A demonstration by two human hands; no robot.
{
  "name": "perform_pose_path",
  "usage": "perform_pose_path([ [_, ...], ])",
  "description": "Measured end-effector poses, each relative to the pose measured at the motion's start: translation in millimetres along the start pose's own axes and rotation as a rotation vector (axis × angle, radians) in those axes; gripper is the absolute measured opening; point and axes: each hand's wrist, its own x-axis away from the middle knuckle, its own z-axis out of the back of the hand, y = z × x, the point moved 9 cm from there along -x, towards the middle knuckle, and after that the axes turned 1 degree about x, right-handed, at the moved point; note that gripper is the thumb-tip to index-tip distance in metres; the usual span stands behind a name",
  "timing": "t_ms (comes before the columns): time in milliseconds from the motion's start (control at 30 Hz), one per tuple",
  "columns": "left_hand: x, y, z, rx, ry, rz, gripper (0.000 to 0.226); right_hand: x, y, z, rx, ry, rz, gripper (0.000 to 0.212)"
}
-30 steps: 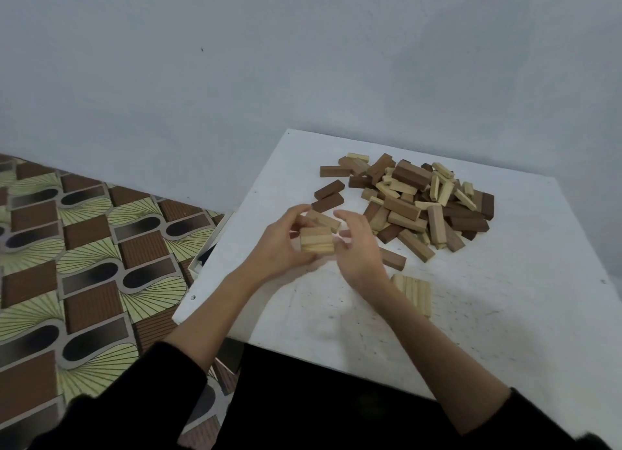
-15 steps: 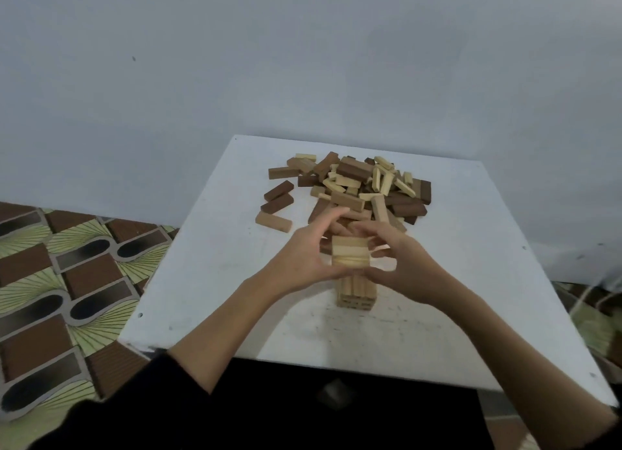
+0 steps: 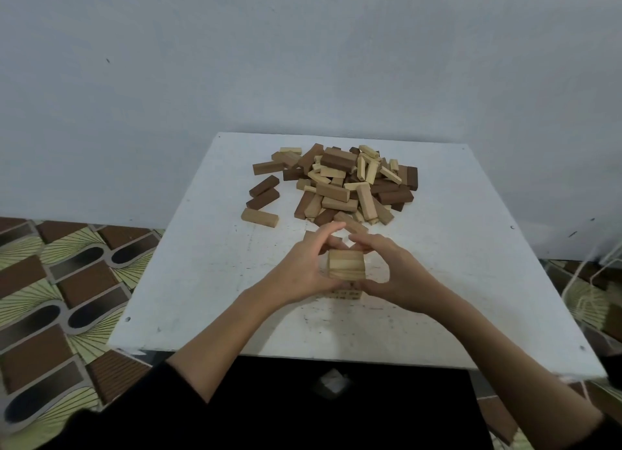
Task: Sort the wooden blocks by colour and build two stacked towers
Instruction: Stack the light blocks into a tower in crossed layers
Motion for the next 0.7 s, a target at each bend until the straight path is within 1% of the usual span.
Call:
perform_pose_path([
  [100,0.2,-4.4,-0.4,0.0,0.001,0.014,0.09,0.0,-0.5,-1.0,-0.004,-0.009,0.012,0.067],
  [300,-0.2,-9.5,-2.4,-0.038,-0.024,0.014,0.098,-0.8,-3.6,-4.1,0.003,-0.034,0.031,0.077],
  [700,2.6,-10.6,-2.1,-0.032,0.002,0.0,0.093,-3.6,-7.3,-9.5,0.038,-0.005,0.056,0.076],
])
